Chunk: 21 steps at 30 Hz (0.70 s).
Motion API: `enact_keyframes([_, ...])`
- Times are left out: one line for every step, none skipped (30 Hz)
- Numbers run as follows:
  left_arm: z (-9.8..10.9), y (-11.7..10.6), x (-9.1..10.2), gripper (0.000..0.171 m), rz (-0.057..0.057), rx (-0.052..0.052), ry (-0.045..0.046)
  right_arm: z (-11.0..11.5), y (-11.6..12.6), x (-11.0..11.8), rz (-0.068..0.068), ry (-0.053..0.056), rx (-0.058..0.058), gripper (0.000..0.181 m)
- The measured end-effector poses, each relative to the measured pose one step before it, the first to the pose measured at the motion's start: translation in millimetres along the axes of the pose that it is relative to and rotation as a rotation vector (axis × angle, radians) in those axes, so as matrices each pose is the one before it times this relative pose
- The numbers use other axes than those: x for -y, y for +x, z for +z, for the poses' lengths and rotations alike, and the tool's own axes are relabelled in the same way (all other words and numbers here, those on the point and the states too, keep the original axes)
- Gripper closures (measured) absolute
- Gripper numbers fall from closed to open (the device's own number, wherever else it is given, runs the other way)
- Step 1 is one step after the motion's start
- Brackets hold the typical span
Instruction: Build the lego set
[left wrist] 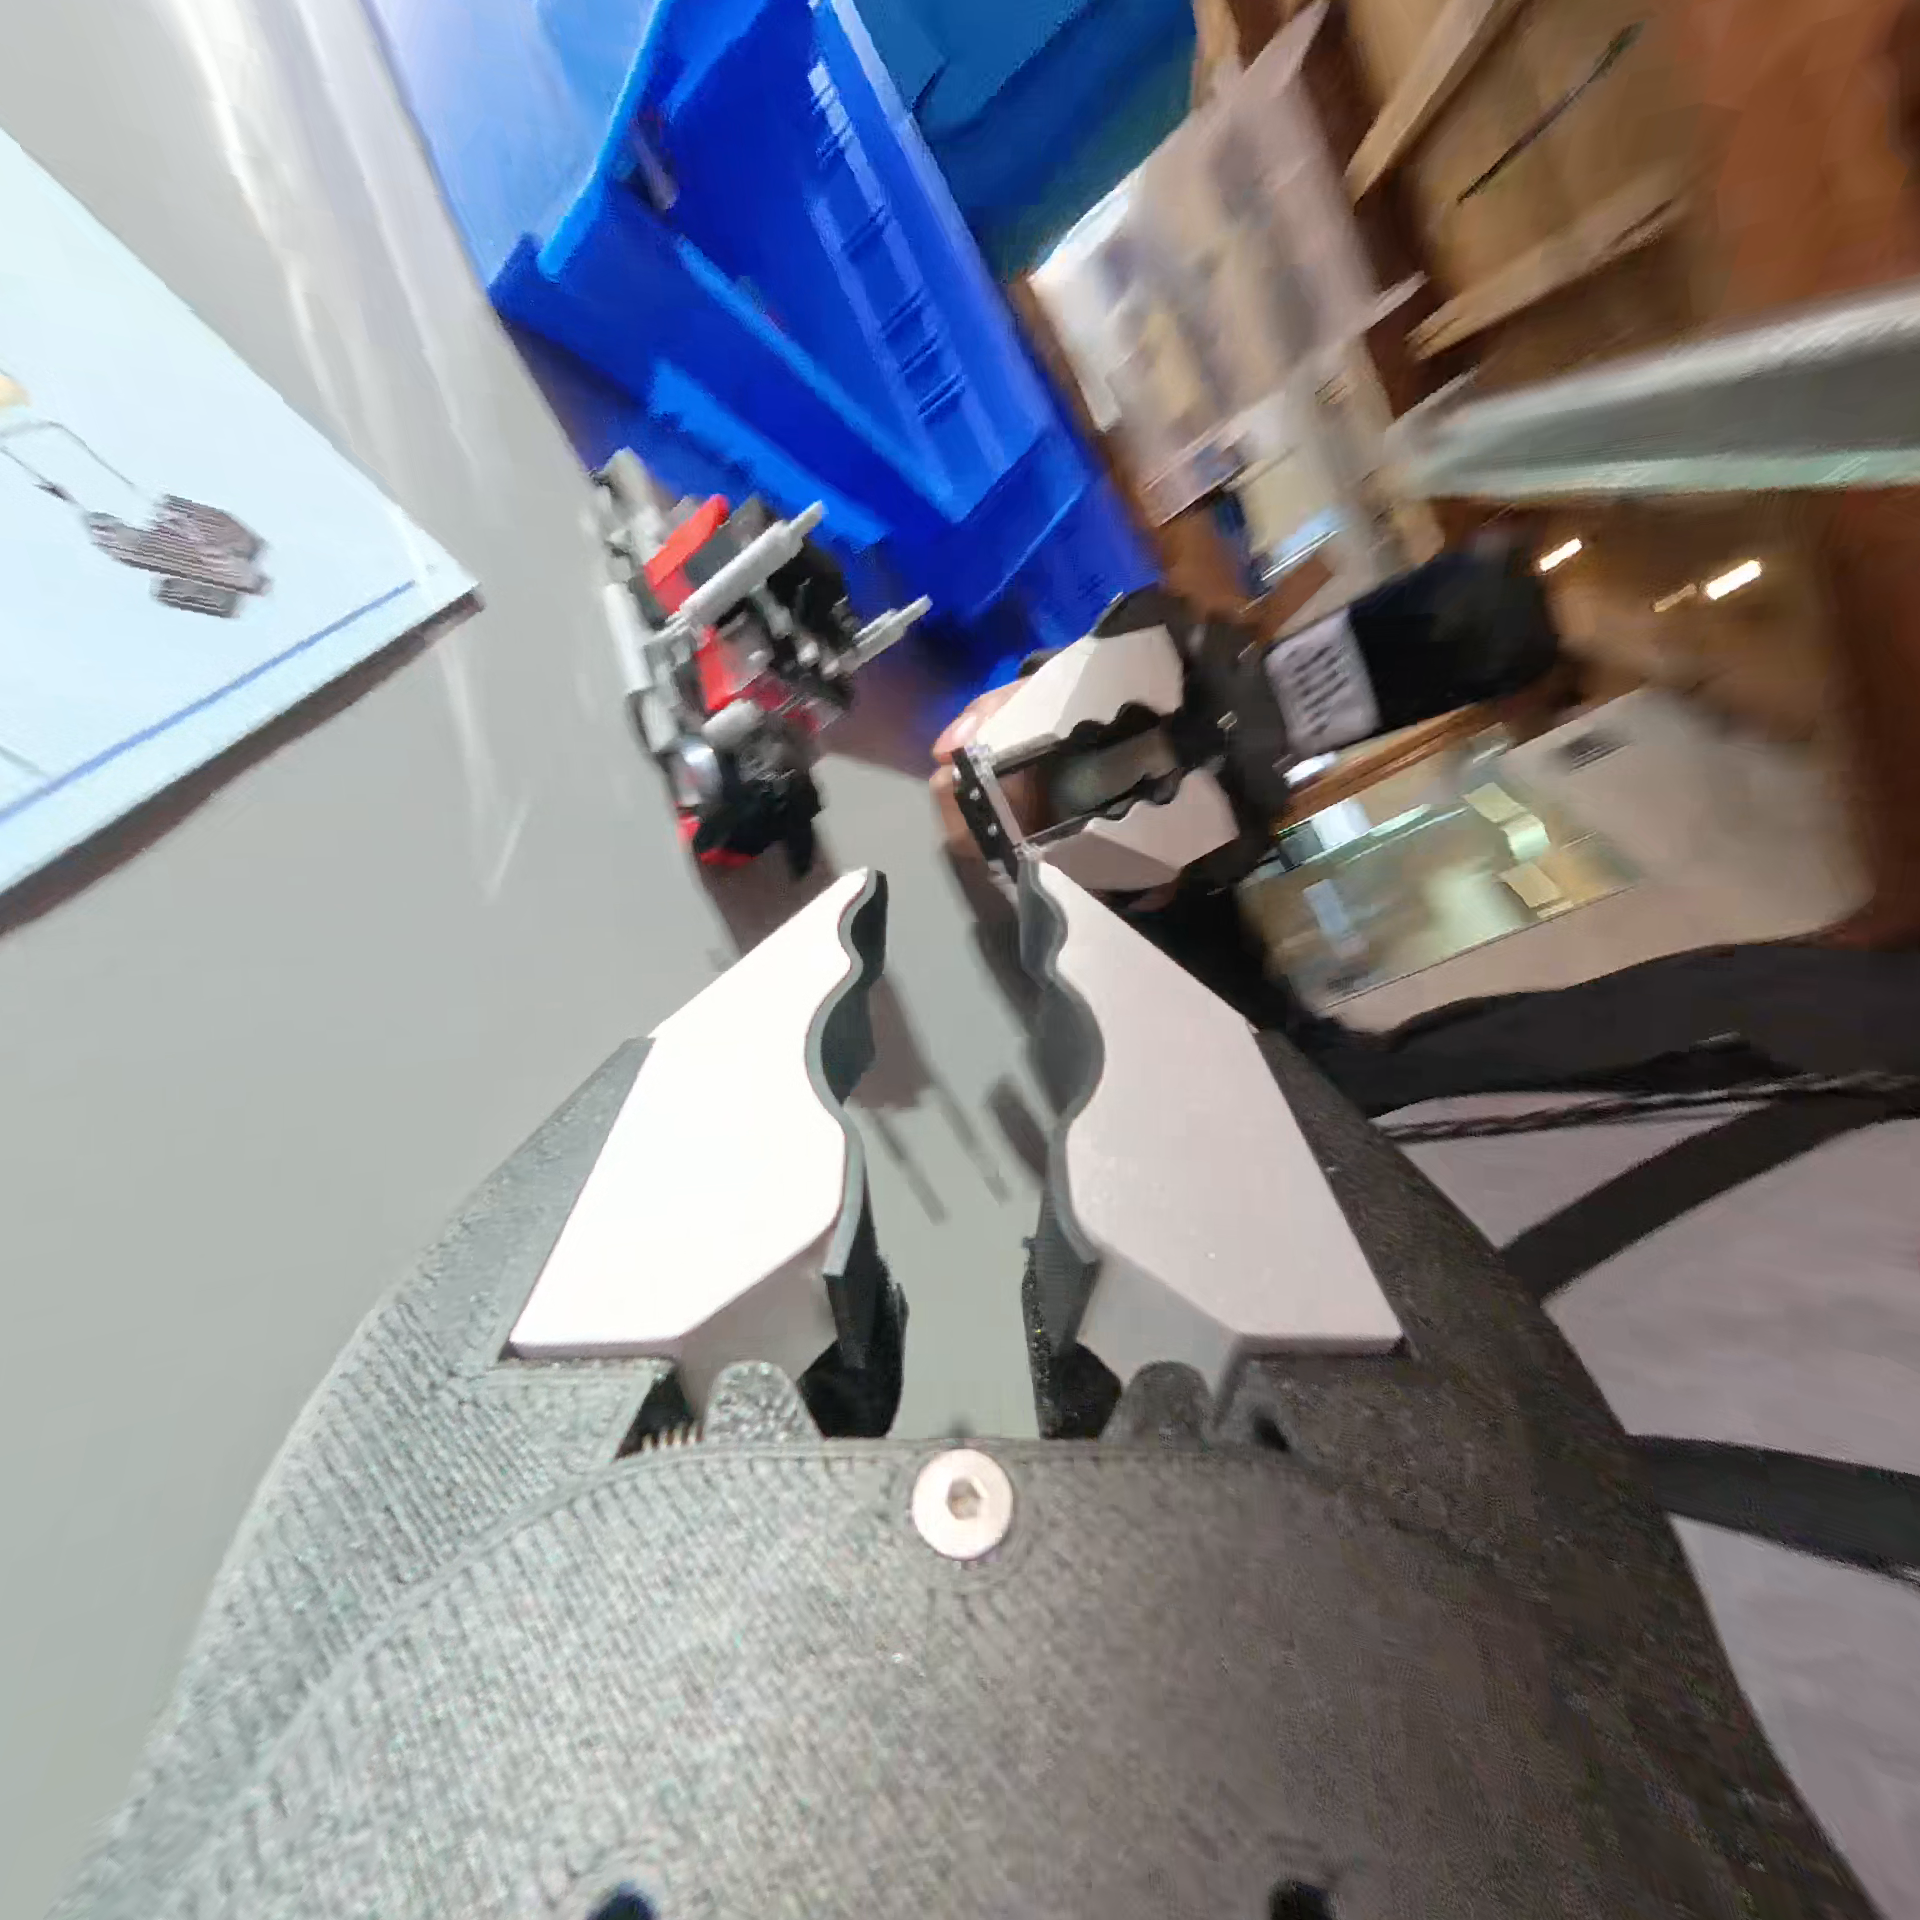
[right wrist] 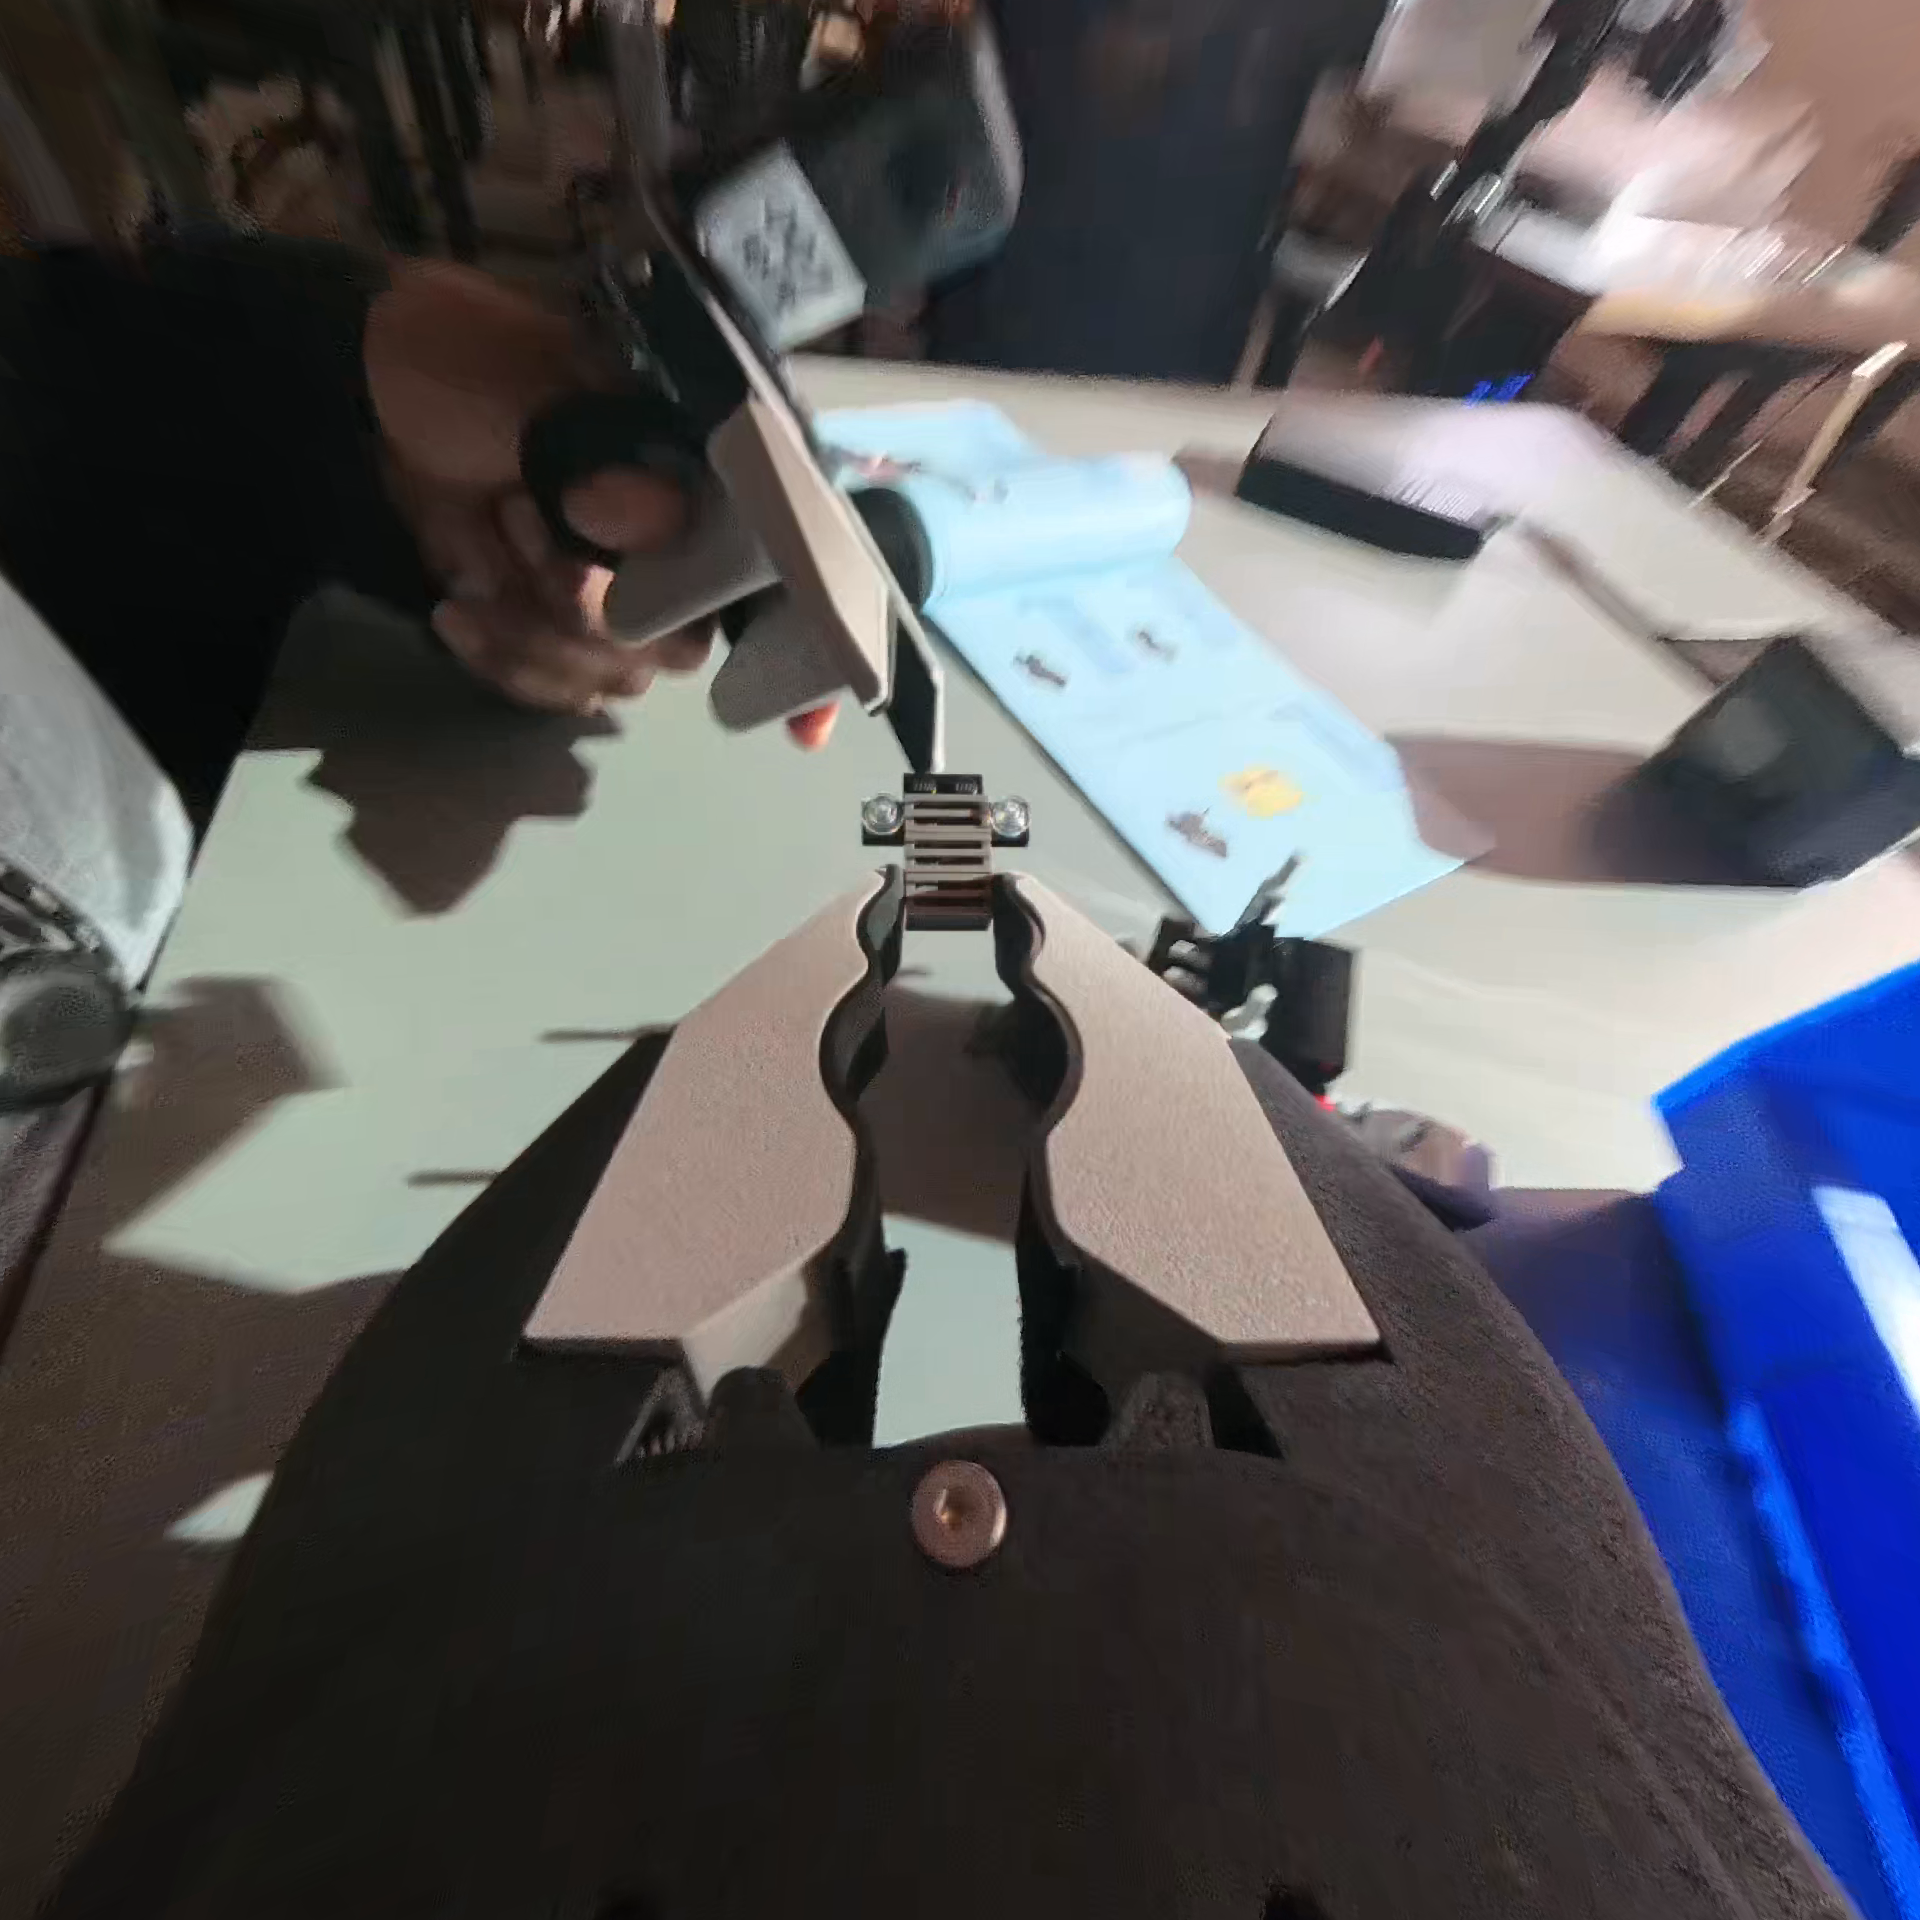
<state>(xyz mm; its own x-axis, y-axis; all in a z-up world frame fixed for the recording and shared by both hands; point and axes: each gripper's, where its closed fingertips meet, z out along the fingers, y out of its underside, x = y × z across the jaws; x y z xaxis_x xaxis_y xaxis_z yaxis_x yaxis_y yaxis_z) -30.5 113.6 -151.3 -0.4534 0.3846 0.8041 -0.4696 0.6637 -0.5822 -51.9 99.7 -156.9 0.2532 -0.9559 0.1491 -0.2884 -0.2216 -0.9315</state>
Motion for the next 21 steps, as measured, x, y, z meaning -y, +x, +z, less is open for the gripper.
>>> enact_keyframes([1.94,6.83,3.80,0.145,-0.0515,-0.0601,0.02893,-3.90,3.56,7.50,-0.0288,0.0480,-0.0346,0.163])
enact_keyframes([2.95,5.97,2.40,0.143,-0.0343,-0.0469,0.01871,-2.39,1.83,4.68,-0.0333,0.0278,-0.0241,0.162])
enact_keyframes([3.51,4.34,1.47,0.142,-0.0224,-0.0304,0.01164,-0.87,1.52,2.11,-0.0355,0.0101,-0.0230,0.163])
enact_keyframes([3.53,3.05,1.17,0.141,-0.0126,-0.0178,0.00681,0.21,0.22,-0.04,-0.0354,-0.0037,-0.0149,0.163])
enact_keyframes([3.38,1.27,0.39,0.140,-0.0041,-0.0044,-0.00054,0.71,-0.61,-0.40,-0.0355,-0.0069,-0.0105,0.162])
enact_keyframes([2.95,-0.17,-0.41,0.140,0.0039,0.0054,-0.00710,1.01,-1.22,-0.05,-0.0337,-0.0052,-0.0070,0.162])
enact_keyframes([2.32,-1.66,-0.74,0.141,0.0086,0.0147,-0.00983,1.19,-1.38,0.18,-0.0287,-0.0040,-0.0044,0.163])
enact_keyframes([1.69,-2.50,-0.69,0.141,0.0114,0.0187,-0.01002,1.20,-1.38,0.40,-0.0254,-0.0026,-0.0032,0.162])
enact_keyframes([1.21,-2.06,-0.48,0.141,0.0097,0.0152,-0.00842,1.17,-1.34,0.48,-0.0229,-0.0020,-0.0018,0.162])
enact_keyframes([0.78,-1.41,-0.94,0.142,0.0066,0.0102,-0.00966,0.96,-0.66,0.71,-0.0201,0.0012,-0.0054,0.162])
enact_keyframes([0.60,-1.01,-0.95,0.143,0.0057,0.0082,-0.00929,0.83,-0.62,0.87,-0.0159,0.0017,-0.0027,0.162])
enact_keyframes([0.55,-0.50,-0.76,0.144,0.0075,0.0057,-0.00727,0.61,-0.69,1.05,-0.0140,0.0032,-0.0019,0.162])
enact_keyframes([0.49,0.05,-0.78,0.146,0.0093,0.0033,-0.00642,0.42,-0.45,1.13,-0.0138,0.0039,-0.0024,0.162])
enact_keyframes([0.23,0.14,-0.72,0.151,0.0113,0.0037,-0.00531,0.27,0.00,0.93,-0.0126,0.0036,-0.0045,0.162])
enact_keyframes([-0.07,0.67,-0.24,0.157,0.0147,0.0024,-0.00168,0.17,0.25,0.17,-0.0096,0.0001,-0.0039,0.162])
enact_keyframes([-0.36,0.66,0.16,0.162,0.0140,0.0044,-0.00027,0.30,0.32,-0.58,-0.0081,-0.0027,-0.0040,0.162])
enact_keyframes([-0.12,-0.38,-0.38,0.162,0.0189,0.0122,-0.00467,0.18,-0.07,-0.49,-0.0034,0.0002,-0.0010,0.162])
enact_keyframes([-0.10,-0.55,-0.43,0.162,0.0290,0.0167,-0.00500,0.27,-0.32,-0.75,0.0074,-0.0014,0.0031,0.162])
enact_keyframes([0.09,-0.90,-0.46,0.162,0.0335,0.0205,-0.00541,0.46,-0.58,-1.14,0.0162,-0.0039,0.0065,0.163])
enact_keyframes([0.05,-0.24,0.20,0.162,0.0401,0.0208,-0.00064,0.00,0.05,-1.07,0.0251,-0.0043,0.0053,0.163])
enact_keyframes([-0.42,-0.60,1.47,0.162,0.0456,0.0254,0.00789,-0.57,1.25,-0.97,0.0378,-0.0067,0.0024,0.162])
